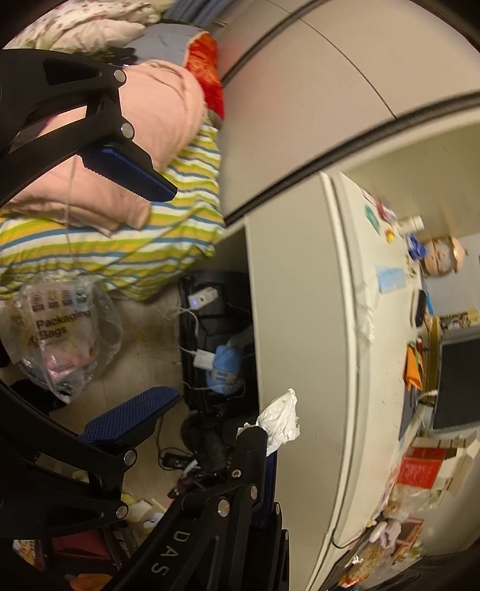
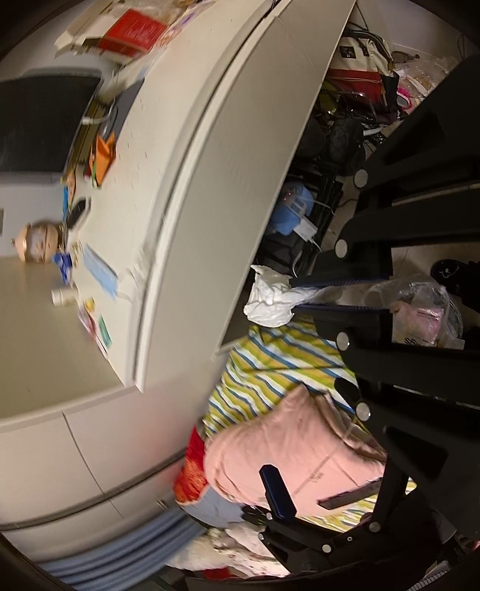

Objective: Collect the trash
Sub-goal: 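Carry the white tissue with the right tool over the wastebasket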

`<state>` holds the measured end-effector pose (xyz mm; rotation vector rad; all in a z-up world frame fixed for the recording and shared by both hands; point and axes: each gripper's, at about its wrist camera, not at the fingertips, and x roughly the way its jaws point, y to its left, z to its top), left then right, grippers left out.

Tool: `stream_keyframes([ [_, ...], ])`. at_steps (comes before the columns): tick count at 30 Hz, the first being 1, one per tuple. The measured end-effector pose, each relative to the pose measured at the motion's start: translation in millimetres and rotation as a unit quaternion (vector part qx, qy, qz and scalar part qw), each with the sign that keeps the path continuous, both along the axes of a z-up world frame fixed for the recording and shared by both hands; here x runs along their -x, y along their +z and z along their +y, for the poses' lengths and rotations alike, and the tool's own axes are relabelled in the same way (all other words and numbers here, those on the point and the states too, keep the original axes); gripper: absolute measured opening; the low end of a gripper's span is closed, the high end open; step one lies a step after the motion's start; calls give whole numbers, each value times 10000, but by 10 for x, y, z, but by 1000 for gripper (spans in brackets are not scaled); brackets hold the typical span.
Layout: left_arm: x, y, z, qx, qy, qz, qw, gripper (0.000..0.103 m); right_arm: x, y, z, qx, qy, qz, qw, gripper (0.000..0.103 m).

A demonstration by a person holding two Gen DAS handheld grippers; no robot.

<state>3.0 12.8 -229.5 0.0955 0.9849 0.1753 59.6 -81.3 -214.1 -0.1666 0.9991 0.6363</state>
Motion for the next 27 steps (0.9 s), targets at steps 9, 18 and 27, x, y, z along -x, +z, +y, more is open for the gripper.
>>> stream_keyframes([
  [9,566,-407,238,130,401,364,9984,97,445,-407,227,221,468,392,9979,11],
  [18,1056,-866,307,305,749,702,9943,97,851,-805,412,463,860,669,9930,11],
  [27,1478,-1215,555,367,1228,937,9873,97,1185,-1189,690,640,1305,872,9855,11],
])
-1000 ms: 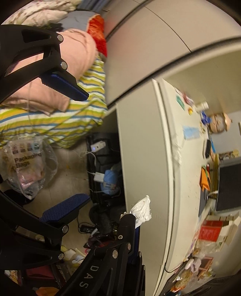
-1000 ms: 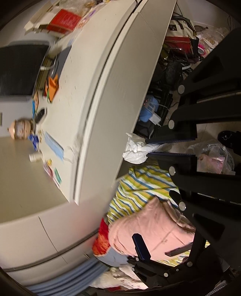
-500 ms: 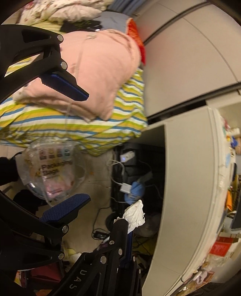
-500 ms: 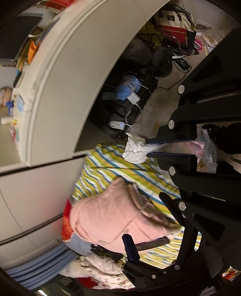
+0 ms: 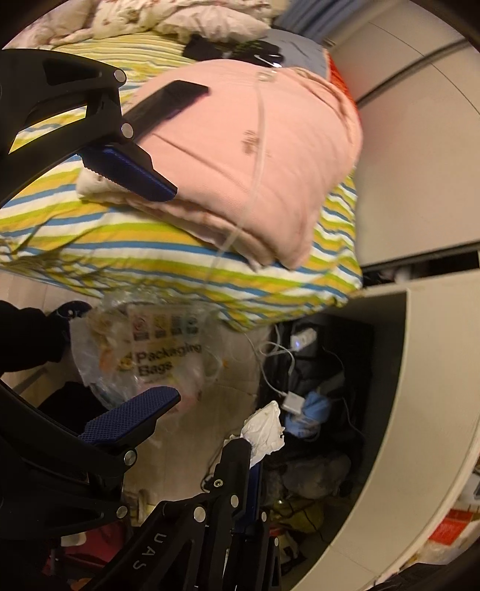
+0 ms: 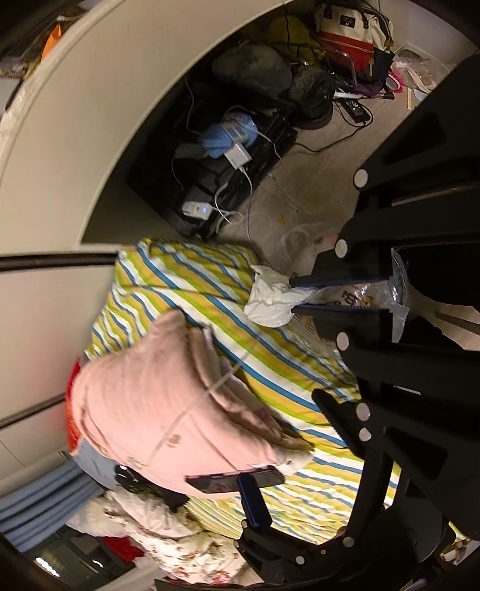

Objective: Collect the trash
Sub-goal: 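Carry the white tissue with the right tool over the wastebasket, then lower the tissue into the wastebasket and open the right tool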

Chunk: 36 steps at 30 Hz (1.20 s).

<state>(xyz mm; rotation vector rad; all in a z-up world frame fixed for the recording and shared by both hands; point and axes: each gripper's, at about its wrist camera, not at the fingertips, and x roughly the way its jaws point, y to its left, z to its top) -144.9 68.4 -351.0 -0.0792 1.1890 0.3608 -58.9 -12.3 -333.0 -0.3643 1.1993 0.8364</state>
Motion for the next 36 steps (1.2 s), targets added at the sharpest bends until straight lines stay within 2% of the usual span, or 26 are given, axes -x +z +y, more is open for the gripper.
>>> stream_keyframes([
  [6,238,-324,151,70,275,178,9994,97,184,-315,129,171,298,152,9993,11],
  [11,340,-661,154,25,322,337,9989,97,250,-676,164,319,405,343,9981,11],
  [18,385,-1234,182,324,581,593,9960,97,285,-1199,239,564,562,540,9954,11],
  [24,366,-1640,202,427,615,733,9945,97,284,-1611,268,705,681,689,9928,11],
  [36,397,-2081,322,498,726,947,9916,97,335,-2239,330,926,1036,937,9859,11],
])
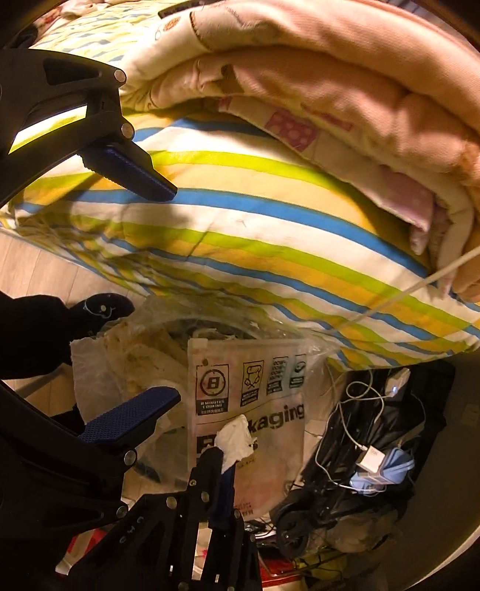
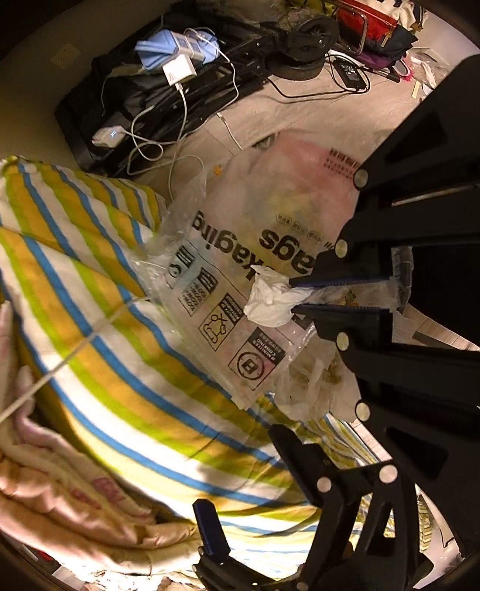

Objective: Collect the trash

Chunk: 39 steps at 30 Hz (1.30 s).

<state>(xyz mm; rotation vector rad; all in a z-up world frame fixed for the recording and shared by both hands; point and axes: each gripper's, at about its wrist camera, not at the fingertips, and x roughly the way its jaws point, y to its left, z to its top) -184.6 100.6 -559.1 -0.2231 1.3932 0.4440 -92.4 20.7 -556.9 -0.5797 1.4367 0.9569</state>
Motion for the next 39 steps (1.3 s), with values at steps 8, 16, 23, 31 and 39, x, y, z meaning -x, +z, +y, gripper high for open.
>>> stream_keyframes([
  [8,-3,-125,-49,69,-20,101,9999,97,79,-160,18,236,148,34,9996,11],
  [16,-58,-4,-75,82,-89,30,9999,97,104,-53,-66,355,130,-49,9993,22],
  [23,-25,145,-44,29,-84,-38,10000,97,55,100,-163,266,-104,-80,9996,49],
  [31,13,309,37,-10,-7,-112,9999,97,7,285,-204,238,-305,-353,9986,78],
  [39,-53,684,58,-113,-187,-322,9992,97,-109,622,-256,112,-461,-803,9956,90],
])
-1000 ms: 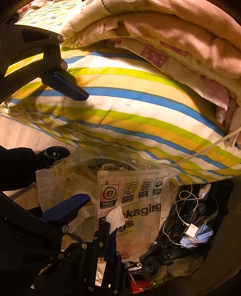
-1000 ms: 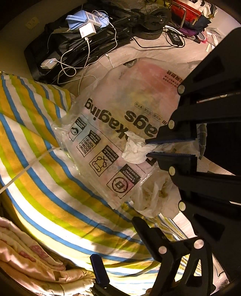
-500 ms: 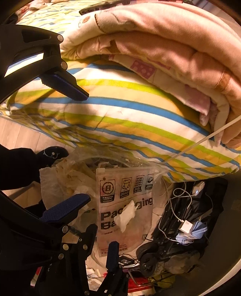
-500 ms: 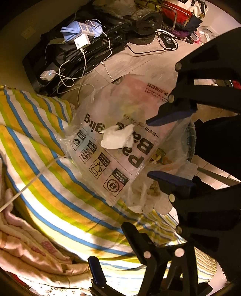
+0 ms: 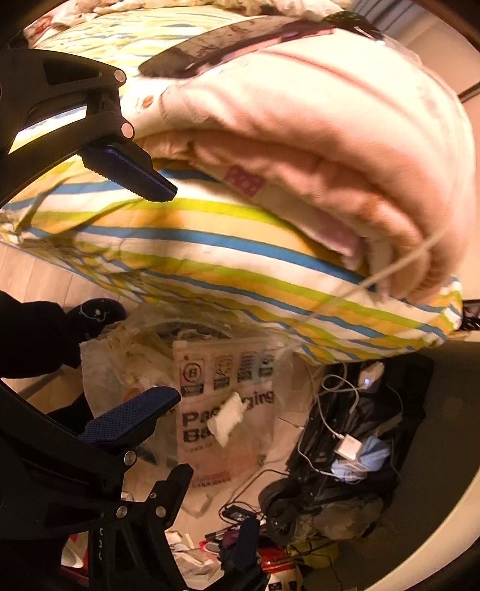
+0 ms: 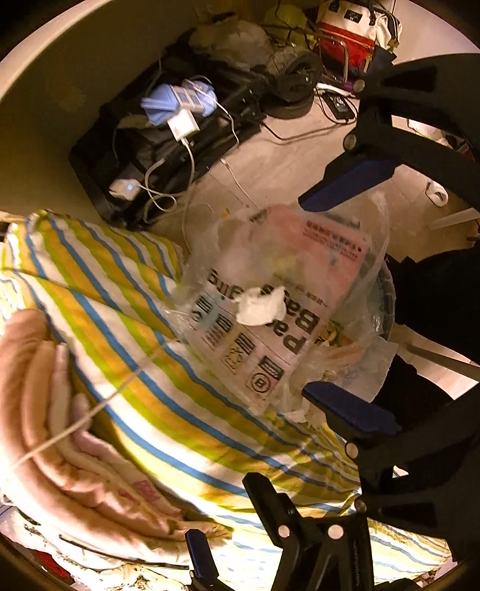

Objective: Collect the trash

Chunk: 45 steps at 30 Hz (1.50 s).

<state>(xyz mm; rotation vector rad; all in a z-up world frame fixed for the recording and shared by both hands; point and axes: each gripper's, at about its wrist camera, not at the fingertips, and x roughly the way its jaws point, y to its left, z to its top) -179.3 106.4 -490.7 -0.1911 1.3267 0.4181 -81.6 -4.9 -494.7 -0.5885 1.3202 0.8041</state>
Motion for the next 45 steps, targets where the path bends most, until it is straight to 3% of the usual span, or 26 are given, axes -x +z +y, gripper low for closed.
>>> stream_keyframes([
  [7,-126,603,-34,-198,-125,-392,9990,97,-116,463,-98,-112,-221,-263,9993,90],
  [14,-237,1381,3,-177,194,-1056,9941,97,-184,1021,-237,-331,-391,-528,9973,90],
  [18,-296,1708,-13,-413,295,-1097,9927,97,-256,1323,-303,-416,-500,-686,9955,90],
  [28,-399,2409,-131,-322,152,-1594,9866,97,-399,2046,-450,-753,-667,-1148,9883,90],
  [38,-642,2822,-307,-496,-11,-1889,9807,97,-508,2441,-499,-960,-623,-1403,9835,90],
  [45,-727,2914,-375,-396,-130,-1738,9839,97,-615,2619,-521,-1045,-599,-1411,9826,90],
])
